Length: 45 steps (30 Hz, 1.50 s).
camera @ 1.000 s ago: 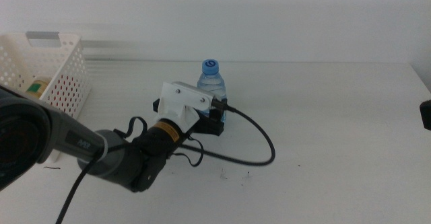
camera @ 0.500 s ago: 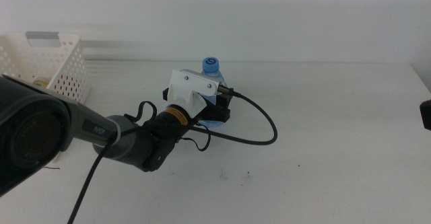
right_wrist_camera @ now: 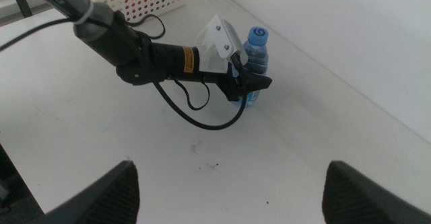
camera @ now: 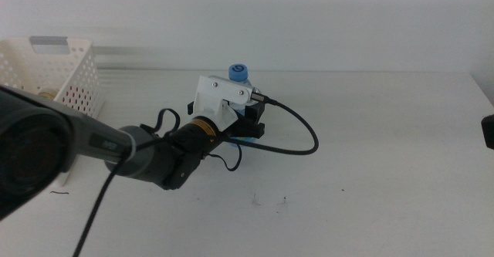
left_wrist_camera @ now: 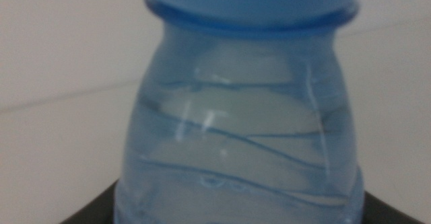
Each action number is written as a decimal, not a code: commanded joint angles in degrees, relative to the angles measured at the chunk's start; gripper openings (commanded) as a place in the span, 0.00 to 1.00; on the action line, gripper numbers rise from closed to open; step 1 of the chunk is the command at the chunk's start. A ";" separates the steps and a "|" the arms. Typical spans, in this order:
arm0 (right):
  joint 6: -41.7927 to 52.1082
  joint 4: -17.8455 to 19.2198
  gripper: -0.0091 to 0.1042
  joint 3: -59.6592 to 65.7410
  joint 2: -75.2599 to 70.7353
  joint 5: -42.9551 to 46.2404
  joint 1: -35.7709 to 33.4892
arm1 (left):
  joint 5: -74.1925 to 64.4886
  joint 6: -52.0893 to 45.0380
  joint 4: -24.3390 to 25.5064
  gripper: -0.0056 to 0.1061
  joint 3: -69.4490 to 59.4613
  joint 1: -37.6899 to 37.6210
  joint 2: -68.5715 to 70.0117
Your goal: Use arms to grab the bottles and put them into the dustbin to the left of the table.
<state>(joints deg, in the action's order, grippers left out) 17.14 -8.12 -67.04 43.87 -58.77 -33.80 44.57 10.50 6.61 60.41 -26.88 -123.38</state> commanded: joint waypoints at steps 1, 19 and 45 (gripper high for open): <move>0.51 0.12 0.90 -0.48 -0.15 0.46 0.09 | -2.22 1.40 1.53 0.23 -0.75 0.10 4.33; 0.51 0.12 0.90 -0.48 -0.15 0.46 0.09 | -68.62 -7.94 0.56 0.06 13.71 10.54 34.51; 0.51 0.12 0.90 -0.48 -0.15 0.46 0.09 | -106.75 -34.08 -20.35 0.08 44.89 45.11 8.72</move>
<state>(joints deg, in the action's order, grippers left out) 17.14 -8.16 -67.04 43.87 -58.77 -33.80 -62.80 -23.53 -12.47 104.43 18.19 -115.04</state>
